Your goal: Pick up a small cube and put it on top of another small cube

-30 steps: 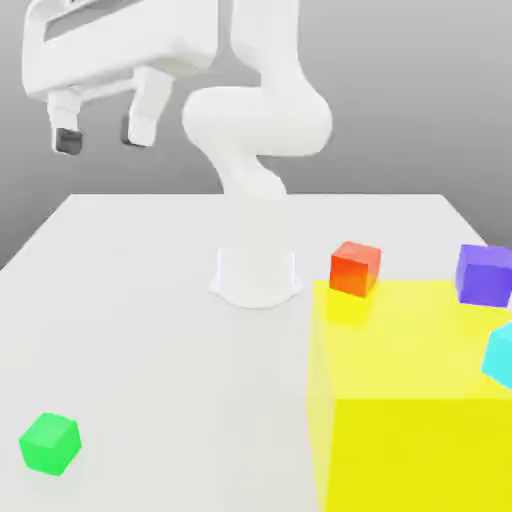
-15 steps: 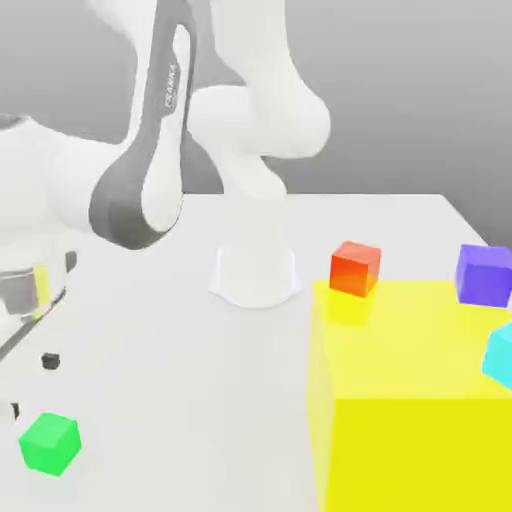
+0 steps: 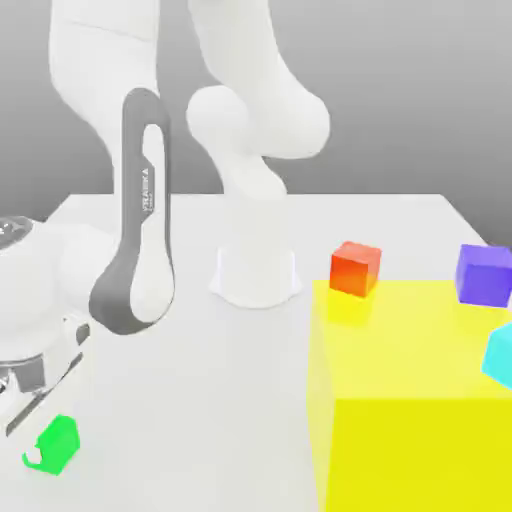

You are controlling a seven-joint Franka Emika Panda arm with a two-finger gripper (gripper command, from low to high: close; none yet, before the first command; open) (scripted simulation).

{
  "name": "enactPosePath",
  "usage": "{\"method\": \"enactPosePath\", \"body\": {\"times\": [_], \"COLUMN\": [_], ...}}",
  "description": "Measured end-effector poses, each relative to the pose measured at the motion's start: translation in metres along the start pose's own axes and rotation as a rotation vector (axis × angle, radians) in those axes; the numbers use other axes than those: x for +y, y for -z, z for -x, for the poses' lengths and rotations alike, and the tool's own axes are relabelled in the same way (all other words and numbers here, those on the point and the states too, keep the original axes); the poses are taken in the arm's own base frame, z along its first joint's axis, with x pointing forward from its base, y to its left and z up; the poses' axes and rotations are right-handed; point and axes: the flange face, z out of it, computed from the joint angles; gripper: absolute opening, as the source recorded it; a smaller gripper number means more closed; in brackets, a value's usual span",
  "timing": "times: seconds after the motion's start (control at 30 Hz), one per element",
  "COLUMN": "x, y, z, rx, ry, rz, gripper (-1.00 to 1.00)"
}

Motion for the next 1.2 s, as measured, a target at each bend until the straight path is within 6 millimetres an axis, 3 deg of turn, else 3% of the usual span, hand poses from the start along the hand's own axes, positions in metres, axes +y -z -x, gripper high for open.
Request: {"method": "enactPosePath", "body": {"times": [0.07,0.17,0.37,0.6,0.77,0.93,1.07,1.1,1.2], "x": [0.002,0.028,0.114,0.214,0.295,0.369,0.379,0.379,0.379], "y": [0.025,0.063,0.136,0.209,0.252,0.279,0.235,0.226,0.226], "z": [0.002,0.034,0.102,0.127,0.126,0.108,0.105,0.104,0.104], "rx": [-0.002,-0.017,-0.041,-0.049,-0.037,-0.012,-0.008,-0.007,-0.007], "ry": [0.011,0.160,0.549,0.958,1.266,1.554,1.596,1.597,1.597], "rz": [0.001,0.008,0.019,0.020,0.015,0.006,0.005,0.004,0.004], "gripper": [-1.00,-1.00,-1.00,-1.00,-1.00,-1.00,-1.00,1.00,1.00]}}
